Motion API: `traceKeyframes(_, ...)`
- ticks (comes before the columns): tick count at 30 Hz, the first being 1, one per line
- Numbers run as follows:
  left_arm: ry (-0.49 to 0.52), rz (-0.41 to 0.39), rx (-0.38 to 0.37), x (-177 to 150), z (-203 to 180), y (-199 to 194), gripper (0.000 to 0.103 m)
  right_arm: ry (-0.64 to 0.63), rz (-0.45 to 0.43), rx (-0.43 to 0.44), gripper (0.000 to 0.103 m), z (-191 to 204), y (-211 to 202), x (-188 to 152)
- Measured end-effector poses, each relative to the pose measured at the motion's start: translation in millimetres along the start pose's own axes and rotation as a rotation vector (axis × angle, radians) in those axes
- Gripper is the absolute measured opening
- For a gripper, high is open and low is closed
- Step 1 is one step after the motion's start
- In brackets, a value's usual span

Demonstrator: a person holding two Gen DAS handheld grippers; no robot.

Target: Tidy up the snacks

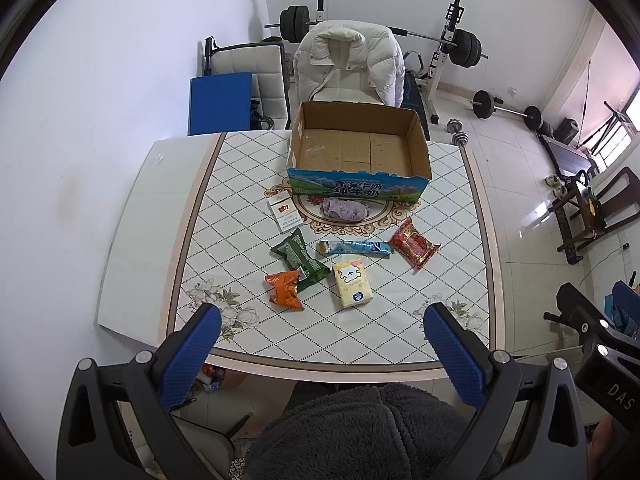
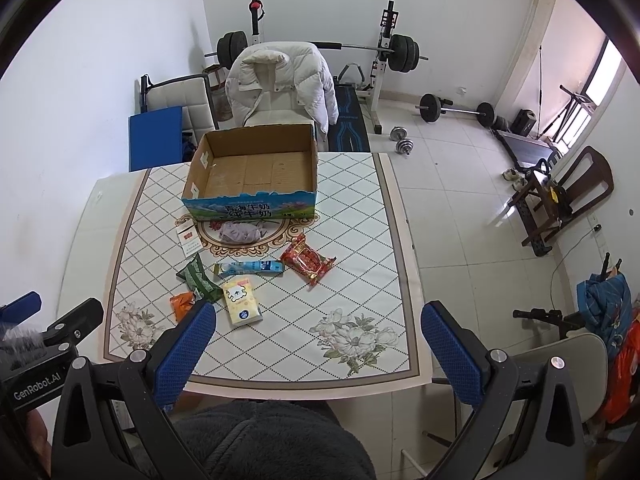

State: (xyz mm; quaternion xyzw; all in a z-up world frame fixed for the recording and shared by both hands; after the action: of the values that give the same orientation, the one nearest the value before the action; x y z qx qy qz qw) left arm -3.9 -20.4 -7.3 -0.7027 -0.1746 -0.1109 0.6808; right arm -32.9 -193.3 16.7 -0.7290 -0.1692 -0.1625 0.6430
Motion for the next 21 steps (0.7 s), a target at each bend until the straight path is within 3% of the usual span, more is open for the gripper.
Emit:
traceKeyframes(14, -0.006, 0.008, -0.003, -0.2, 1.1, 4.5, 0.103, 0.003, 0.024, 0.025, 0.103, 3.7, 14.7, 1.1)
traceKeyframes(18, -0.059, 0.009, 0.006, 13.1, 19.4, 27.8, 0.103, 0.016, 0.056, 0.047, 0.103, 4.5, 45.3, 6.1)
traceKeyframes(21, -0.147, 0.071, 0.023, 26.3, 49.4, 68.3, 0.103, 0.002, 0.106, 0.072, 0.103, 13.8, 89.0, 11.0)
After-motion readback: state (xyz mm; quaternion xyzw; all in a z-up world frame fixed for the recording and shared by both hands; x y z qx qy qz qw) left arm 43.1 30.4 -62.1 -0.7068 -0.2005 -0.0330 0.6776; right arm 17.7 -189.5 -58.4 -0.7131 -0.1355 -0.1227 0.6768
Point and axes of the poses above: each gripper's, at about its wrist camera, not at the fingertips, and y roughly the way its jaws point, z to its left, x to its top, the point moved 3 cm from there along y, roughly the way its jaws point, and after that the axes turned 8 degrees about -y, right-handed, at the moved point
